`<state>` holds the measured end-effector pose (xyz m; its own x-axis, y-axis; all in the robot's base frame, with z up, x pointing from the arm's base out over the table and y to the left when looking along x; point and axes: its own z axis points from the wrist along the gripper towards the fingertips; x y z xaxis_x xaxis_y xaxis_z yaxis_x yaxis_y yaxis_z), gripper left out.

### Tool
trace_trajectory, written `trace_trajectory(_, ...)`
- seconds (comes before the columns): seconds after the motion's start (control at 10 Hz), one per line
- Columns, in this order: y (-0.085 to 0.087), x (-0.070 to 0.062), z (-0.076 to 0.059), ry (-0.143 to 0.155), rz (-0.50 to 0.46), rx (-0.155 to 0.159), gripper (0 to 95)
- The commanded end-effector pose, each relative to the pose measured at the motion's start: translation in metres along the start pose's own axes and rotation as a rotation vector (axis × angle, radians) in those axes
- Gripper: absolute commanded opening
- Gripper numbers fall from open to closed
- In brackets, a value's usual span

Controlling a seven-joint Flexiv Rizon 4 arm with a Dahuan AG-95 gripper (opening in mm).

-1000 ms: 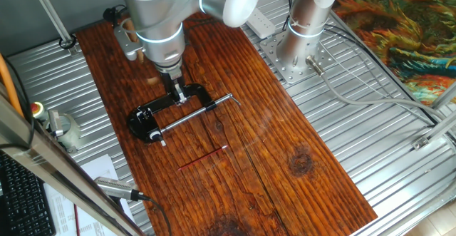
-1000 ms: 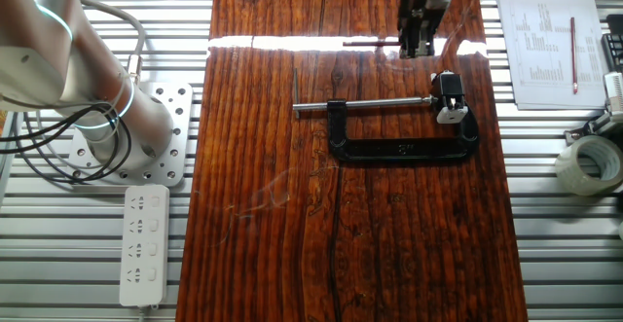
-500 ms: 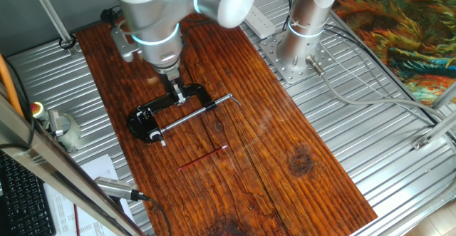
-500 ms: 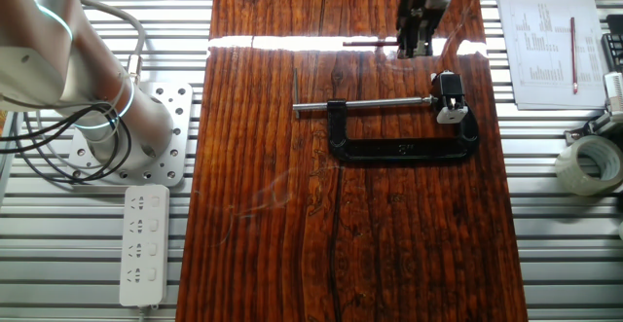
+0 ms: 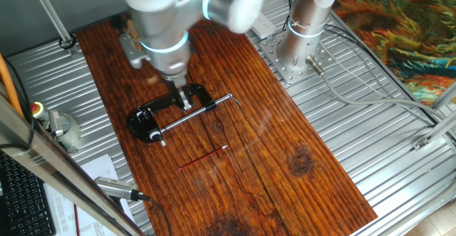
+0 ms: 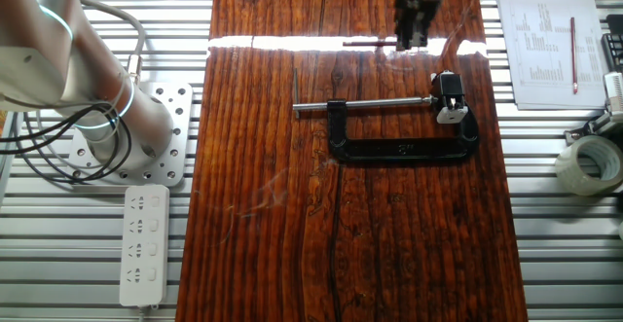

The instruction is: Insert the pencil into the pencil sharpener

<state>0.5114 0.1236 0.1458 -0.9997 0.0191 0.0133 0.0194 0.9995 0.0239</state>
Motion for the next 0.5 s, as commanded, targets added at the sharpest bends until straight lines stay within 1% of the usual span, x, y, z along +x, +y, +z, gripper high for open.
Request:
trace_trajectory(0.1, 0.0184, 0.0035, 0.0085, -0.004, 0.03, 0.004, 0.0)
trace_trajectory(0.2, 0.0236, 0.0054, 0.0104, -0.006, 0.034, 0.005, 0.0)
trace_trajectory(0.3, 0.0242, 0.0057, 0.0106, -0.016, 0.022, 0.009, 0.0)
trace_trajectory(0.4, 0.0242, 0.0057, 0.0106, -0.03, 0.01, -0.002, 0.0)
trace_trajectory(0.5, 0.0242, 0.0057, 0.0106, -0.031, -0.012, -0.006, 0.0)
